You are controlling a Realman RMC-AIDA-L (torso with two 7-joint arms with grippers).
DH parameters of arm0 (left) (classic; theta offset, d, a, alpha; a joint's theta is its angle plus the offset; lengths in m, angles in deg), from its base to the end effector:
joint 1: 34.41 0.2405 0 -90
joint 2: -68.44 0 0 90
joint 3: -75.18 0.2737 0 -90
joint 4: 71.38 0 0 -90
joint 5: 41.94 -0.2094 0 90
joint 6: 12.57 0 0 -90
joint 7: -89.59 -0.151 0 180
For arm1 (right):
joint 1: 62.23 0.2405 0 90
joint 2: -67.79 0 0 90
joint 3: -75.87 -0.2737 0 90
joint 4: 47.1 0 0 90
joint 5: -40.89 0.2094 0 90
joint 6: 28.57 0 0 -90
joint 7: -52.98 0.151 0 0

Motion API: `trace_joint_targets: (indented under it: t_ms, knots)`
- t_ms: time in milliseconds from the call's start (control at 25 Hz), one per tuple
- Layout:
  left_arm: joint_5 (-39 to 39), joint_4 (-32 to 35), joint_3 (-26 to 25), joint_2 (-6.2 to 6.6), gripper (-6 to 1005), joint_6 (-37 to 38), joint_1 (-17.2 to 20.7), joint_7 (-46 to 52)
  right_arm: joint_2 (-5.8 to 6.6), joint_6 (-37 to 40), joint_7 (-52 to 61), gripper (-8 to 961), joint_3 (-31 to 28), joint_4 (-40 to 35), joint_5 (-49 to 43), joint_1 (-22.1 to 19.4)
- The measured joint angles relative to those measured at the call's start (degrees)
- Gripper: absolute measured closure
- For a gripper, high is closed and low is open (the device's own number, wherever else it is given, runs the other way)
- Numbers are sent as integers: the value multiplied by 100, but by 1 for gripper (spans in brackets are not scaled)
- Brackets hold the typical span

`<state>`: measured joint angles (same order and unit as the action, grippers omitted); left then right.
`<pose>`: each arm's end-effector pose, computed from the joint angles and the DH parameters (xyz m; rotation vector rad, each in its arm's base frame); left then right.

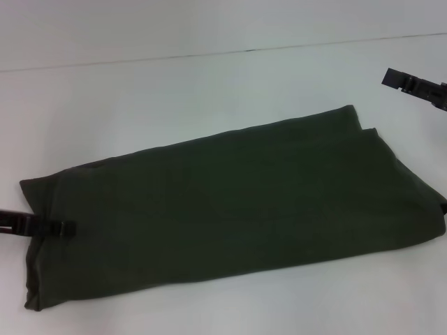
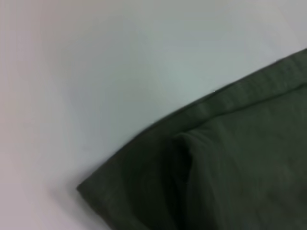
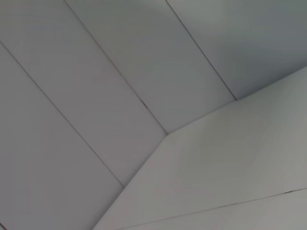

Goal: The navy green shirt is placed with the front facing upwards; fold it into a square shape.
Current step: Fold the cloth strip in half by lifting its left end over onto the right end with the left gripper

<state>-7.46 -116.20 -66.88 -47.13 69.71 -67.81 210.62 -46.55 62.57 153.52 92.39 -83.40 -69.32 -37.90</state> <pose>-0.3347 0.3555 0.0205 -2.4164 -1.4349 -0.0037 0.3393 0.3275 0.0797 -2.0963 1.2168 1.0710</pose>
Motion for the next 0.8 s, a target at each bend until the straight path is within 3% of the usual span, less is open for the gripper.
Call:
trace_joint_targets:
  t_ms: [440, 560, 800]
  knots:
    - [-9, -32, 289, -52, 148, -41, 2, 42, 0, 1, 0, 44, 0, 0, 0, 2]
    - [50, -66, 58, -51, 330, -144, 15, 102, 0, 9, 0, 44, -4, 0, 0, -2]
    - [101, -2, -129, 19, 576, -121, 10, 63, 9, 20, 0, 44, -14, 0, 3, -12]
